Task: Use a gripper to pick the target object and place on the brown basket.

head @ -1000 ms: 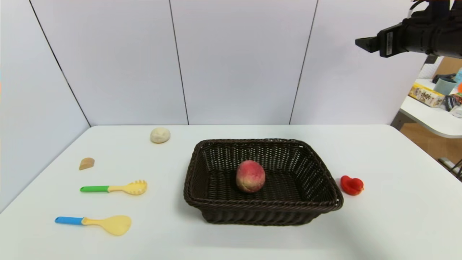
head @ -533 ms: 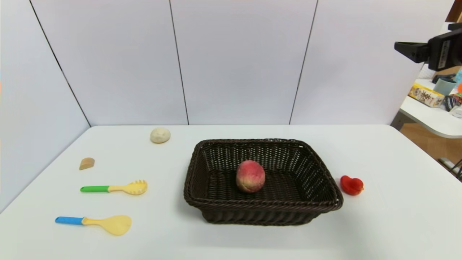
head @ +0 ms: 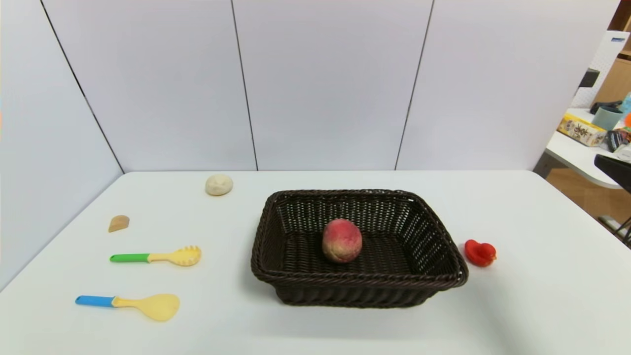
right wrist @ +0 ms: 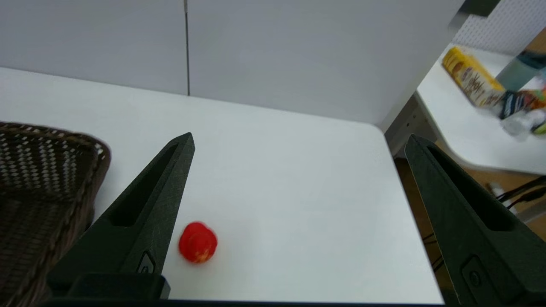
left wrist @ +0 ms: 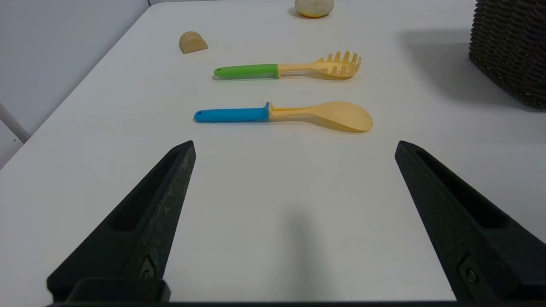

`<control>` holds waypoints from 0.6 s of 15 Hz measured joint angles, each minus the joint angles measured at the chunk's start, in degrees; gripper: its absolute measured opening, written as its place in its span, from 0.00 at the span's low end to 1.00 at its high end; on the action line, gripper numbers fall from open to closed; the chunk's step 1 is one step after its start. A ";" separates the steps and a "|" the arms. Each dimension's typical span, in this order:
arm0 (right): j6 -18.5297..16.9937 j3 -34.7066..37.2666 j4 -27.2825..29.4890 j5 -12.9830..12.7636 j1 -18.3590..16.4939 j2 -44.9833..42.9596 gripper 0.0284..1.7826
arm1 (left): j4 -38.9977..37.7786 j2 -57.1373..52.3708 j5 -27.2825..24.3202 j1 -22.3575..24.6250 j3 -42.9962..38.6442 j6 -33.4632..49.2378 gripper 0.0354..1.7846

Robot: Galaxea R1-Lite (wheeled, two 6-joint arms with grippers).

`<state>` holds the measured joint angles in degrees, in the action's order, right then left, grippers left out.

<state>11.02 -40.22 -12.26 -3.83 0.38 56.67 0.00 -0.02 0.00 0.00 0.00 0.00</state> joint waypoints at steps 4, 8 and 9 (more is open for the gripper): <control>-3.61 11.78 2.90 -0.05 0.96 -13.93 0.95 | 0.02 0.00 0.00 0.05 0.00 0.00 0.94; -3.69 21.78 7.03 -0.16 1.11 -28.70 0.95 | 0.00 0.00 0.00 0.02 0.00 0.00 0.94; -3.75 23.91 7.94 -0.13 1.11 -32.17 0.95 | 0.00 0.00 0.00 0.02 0.00 0.00 0.94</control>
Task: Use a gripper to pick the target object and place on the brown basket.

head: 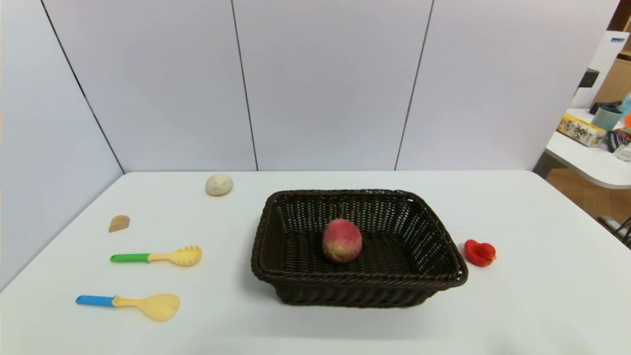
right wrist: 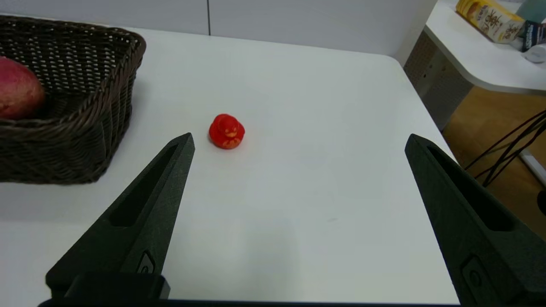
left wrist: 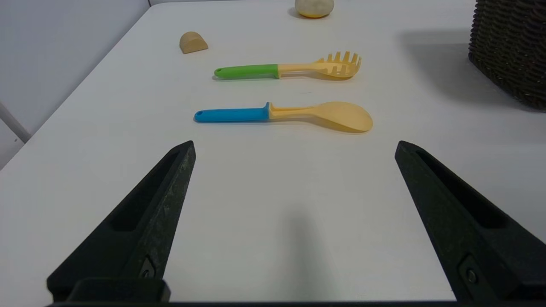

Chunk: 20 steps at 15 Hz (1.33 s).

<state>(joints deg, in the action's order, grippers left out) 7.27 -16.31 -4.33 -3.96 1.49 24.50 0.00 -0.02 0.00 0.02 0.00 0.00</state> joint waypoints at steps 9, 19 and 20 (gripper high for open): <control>0.09 3.80 2.77 0.80 -0.11 -12.35 0.96 | 0.00 0.00 0.00 0.02 0.00 -0.02 0.94; -0.30 11.11 2.90 0.09 -1.16 -23.08 0.96 | 0.00 0.00 0.00 0.02 0.00 0.00 0.94; -0.29 12.32 2.60 0.00 -1.16 -23.66 0.96 | 0.00 0.00 0.00 0.02 0.00 0.00 0.94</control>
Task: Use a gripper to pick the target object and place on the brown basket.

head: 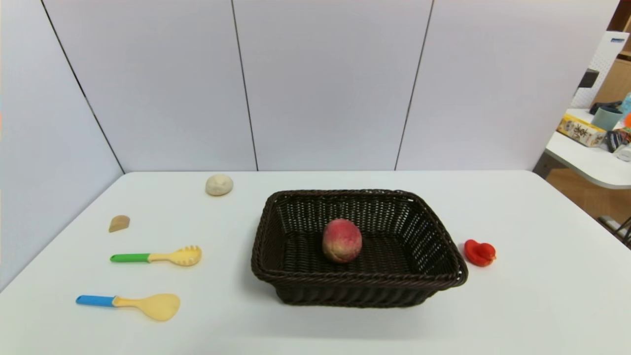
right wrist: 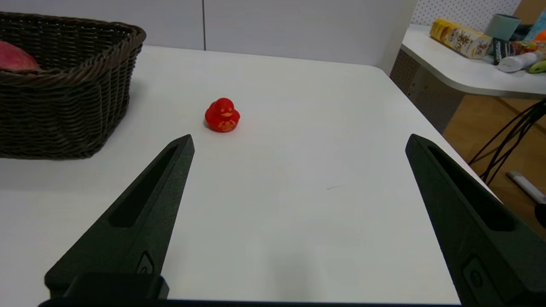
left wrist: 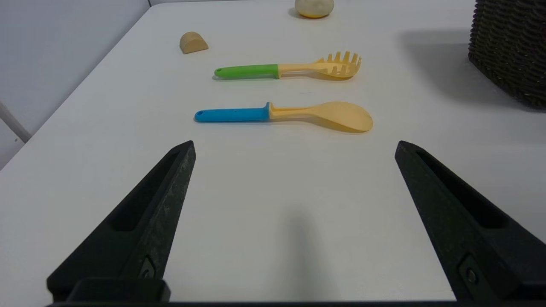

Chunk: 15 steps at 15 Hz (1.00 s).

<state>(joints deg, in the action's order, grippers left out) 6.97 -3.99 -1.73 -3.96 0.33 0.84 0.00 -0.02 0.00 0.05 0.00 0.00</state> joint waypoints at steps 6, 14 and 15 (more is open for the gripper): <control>-0.04 3.41 -0.59 3.55 -0.02 -0.94 0.96 | 0.00 0.00 0.00 -0.02 0.00 0.00 0.94; -3.04 3.94 1.89 4.23 0.00 -0.94 0.96 | 0.00 0.00 0.00 0.00 0.00 0.00 0.94; -3.45 3.94 1.89 4.17 0.00 -0.94 0.96 | 0.00 0.00 0.00 0.00 0.00 0.00 0.94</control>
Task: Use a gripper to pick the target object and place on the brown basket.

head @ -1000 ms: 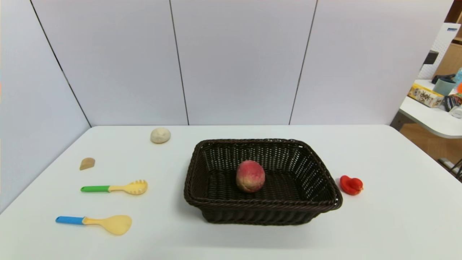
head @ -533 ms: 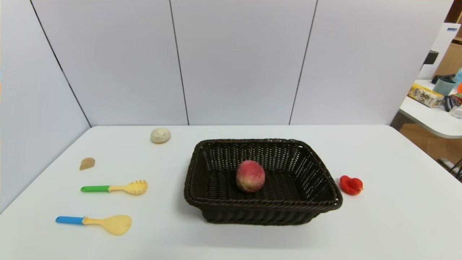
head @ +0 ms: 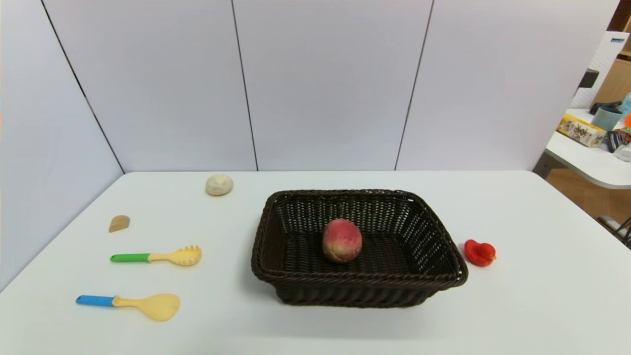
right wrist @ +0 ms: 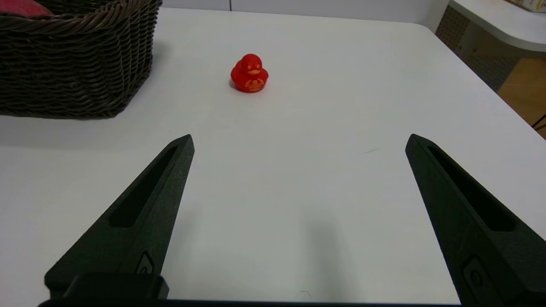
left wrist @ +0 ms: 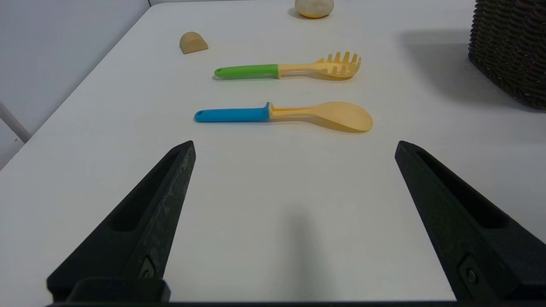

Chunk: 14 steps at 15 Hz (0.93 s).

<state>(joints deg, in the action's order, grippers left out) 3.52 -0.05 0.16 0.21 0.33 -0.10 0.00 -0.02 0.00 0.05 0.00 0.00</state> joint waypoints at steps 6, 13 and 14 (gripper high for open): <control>0.06 0.02 -0.05 0.26 -0.04 0.00 0.96 | 0.00 0.00 0.00 -0.05 0.00 0.00 0.94; 0.02 0.05 -0.06 0.21 -0.04 0.00 0.96 | 0.00 0.00 0.00 0.00 0.00 0.00 0.94; -0.09 0.05 -0.06 0.10 -0.04 0.00 0.96 | 0.00 0.00 0.00 0.00 0.00 0.00 0.94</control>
